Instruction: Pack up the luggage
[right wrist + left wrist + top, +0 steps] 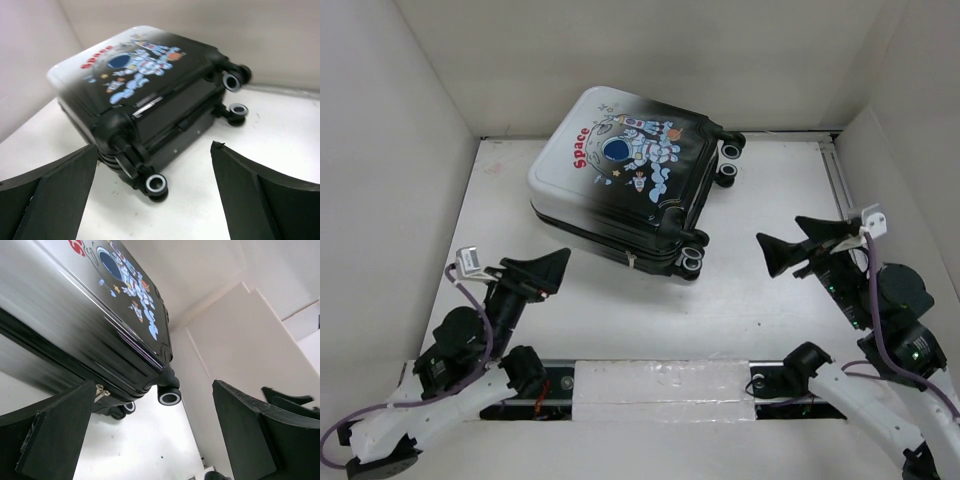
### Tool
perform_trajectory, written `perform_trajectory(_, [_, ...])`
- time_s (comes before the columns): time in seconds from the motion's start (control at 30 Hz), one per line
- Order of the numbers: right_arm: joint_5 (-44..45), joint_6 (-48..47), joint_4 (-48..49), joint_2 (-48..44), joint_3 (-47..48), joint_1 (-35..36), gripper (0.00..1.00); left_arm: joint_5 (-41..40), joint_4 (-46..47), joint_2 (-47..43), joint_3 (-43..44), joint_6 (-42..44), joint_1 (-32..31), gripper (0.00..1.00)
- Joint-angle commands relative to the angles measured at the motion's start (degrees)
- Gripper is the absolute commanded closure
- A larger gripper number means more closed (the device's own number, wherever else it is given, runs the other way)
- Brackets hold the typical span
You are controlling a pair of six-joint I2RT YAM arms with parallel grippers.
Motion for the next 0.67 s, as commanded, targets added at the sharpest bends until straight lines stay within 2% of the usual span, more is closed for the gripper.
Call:
perform_trajectory(0.0, [8.8, 3.0, -4.4, -3.2, -3.1, 0.3, 0.0, -1.4, -5.6, -5.6, 0.5, -1.8, -0.2, 0.0])
perform_trajectory(0.07, [10.9, 4.5, -4.4, -4.6, -4.2, 0.3, 0.0, -2.2, -6.2, -10.5, 0.5, -2.3, -0.2, 0.0])
perform_trajectory(0.17, [11.7, 5.1, -3.9, -6.8, -4.9, 0.3, 0.0, -2.2, -4.6, -15.5, 2.5, 1.4, -0.2, 0.0])
perform_trajectory(0.33, [11.7, 5.1, -0.5, -8.4, -6.5, 0.3, 0.0, 1.0, -1.1, -16.7, 5.4, 7.0, -0.2, 0.0])
perform_trajectory(0.47, [10.0, 5.1, 1.9, -6.3, -9.4, 0.3, 0.0, 0.3, 0.7, -11.5, 3.7, 8.7, -0.2, 0.0])
perform_trajectory(0.63, [7.3, 5.7, 5.9, -2.1, -12.4, 0.3, 0.0, -1.4, 0.4, -5.0, 0.7, 6.1, -0.2, 0.0])
